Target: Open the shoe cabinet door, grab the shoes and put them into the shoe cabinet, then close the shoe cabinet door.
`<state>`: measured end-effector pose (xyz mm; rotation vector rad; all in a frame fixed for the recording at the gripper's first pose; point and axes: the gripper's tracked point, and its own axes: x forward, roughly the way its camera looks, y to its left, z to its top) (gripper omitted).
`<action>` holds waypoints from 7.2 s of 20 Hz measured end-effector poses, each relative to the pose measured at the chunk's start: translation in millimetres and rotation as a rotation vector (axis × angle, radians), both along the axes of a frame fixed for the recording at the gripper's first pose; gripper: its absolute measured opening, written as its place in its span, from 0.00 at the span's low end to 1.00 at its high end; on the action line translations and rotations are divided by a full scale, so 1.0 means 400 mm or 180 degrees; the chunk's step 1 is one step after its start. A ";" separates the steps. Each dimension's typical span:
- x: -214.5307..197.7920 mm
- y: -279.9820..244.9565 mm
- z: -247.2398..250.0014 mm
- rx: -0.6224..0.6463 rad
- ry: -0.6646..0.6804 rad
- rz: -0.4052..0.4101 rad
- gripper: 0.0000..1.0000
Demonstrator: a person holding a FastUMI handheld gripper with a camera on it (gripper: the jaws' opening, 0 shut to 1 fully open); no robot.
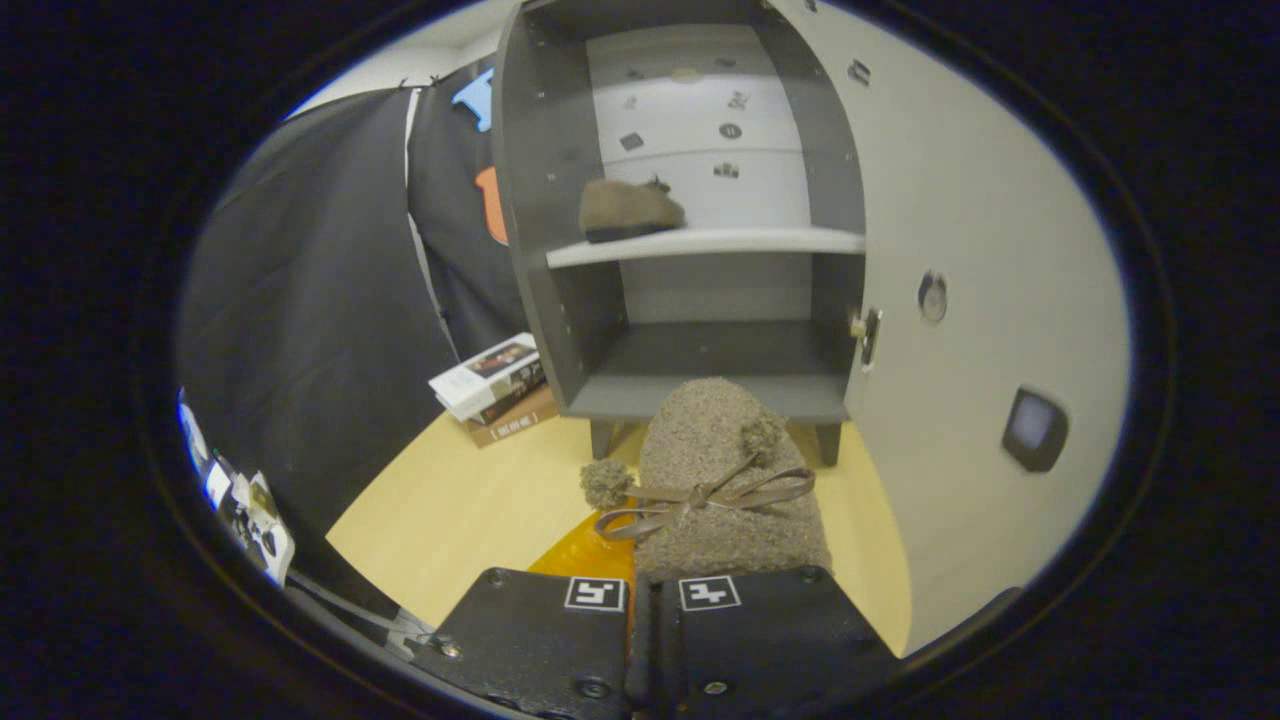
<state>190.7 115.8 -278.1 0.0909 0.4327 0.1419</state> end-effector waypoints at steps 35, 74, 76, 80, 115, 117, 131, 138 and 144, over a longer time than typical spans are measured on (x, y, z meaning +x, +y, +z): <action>0.911 -0.163 0.307 -0.0209 0.0419 -0.0763 0.13; -0.603 -0.329 0.554 -0.0282 -0.0958 -0.0559 0.99; -0.612 -0.412 0.556 -0.0259 -0.0956 -0.0666 0.99; -0.562 -0.587 0.564 -0.0190 -0.0945 -0.0769 0.99; -0.113 -0.011 0.597 -0.0001 -0.0981 0.0252 0.99; -0.104 0.010 0.604 0.0017 -0.1008 0.0225 0.99; -0.320 -0.164 0.656 -0.0078 -0.1182 -0.0358 0.98; -0.476 -0.275 0.677 -0.0145 -0.1315 -0.0716 0.98; -0.576 -0.304 0.666 -0.0224 -0.1314 -0.0764 0.98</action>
